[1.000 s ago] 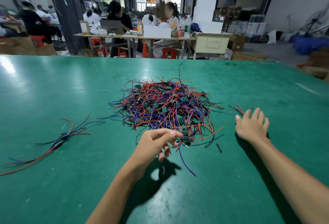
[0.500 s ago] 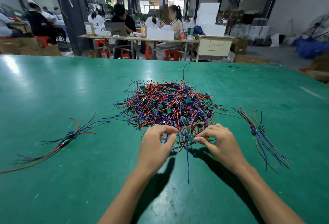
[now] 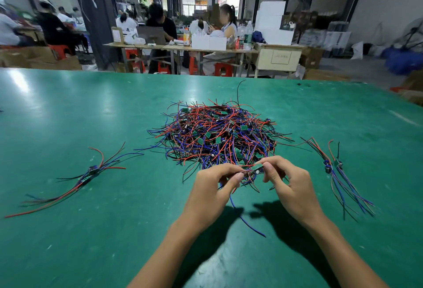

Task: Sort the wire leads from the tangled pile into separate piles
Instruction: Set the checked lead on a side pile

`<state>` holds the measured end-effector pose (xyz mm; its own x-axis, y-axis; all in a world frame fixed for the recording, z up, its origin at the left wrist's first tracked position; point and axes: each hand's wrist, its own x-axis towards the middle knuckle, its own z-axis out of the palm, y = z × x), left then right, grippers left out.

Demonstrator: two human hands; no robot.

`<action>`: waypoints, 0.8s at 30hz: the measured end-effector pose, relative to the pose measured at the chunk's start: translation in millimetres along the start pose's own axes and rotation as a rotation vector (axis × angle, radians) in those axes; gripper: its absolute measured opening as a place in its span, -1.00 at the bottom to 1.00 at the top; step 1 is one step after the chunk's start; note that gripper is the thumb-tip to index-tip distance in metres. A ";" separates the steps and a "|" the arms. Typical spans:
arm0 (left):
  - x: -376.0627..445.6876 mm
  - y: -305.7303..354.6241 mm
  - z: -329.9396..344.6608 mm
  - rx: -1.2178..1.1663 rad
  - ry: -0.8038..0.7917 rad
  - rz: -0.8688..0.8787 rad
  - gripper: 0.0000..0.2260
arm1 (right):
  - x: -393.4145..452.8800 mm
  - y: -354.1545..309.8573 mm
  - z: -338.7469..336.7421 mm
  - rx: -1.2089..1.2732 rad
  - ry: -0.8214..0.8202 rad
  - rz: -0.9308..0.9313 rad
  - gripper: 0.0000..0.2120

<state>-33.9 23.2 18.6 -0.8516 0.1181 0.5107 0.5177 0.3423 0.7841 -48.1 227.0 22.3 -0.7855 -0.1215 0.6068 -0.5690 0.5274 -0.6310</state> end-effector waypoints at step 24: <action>-3.2 4.8 -11.4 0.465 -0.212 -0.023 -0.78 | -2.3 0.3 -2.5 -0.314 -0.162 -0.048 -0.81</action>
<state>-27.8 13.9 24.7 -0.8852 0.2755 0.3749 0.4484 0.7201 0.5295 -45.9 229.5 21.9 -0.8024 -0.2710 0.5317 -0.5235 0.7473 -0.4092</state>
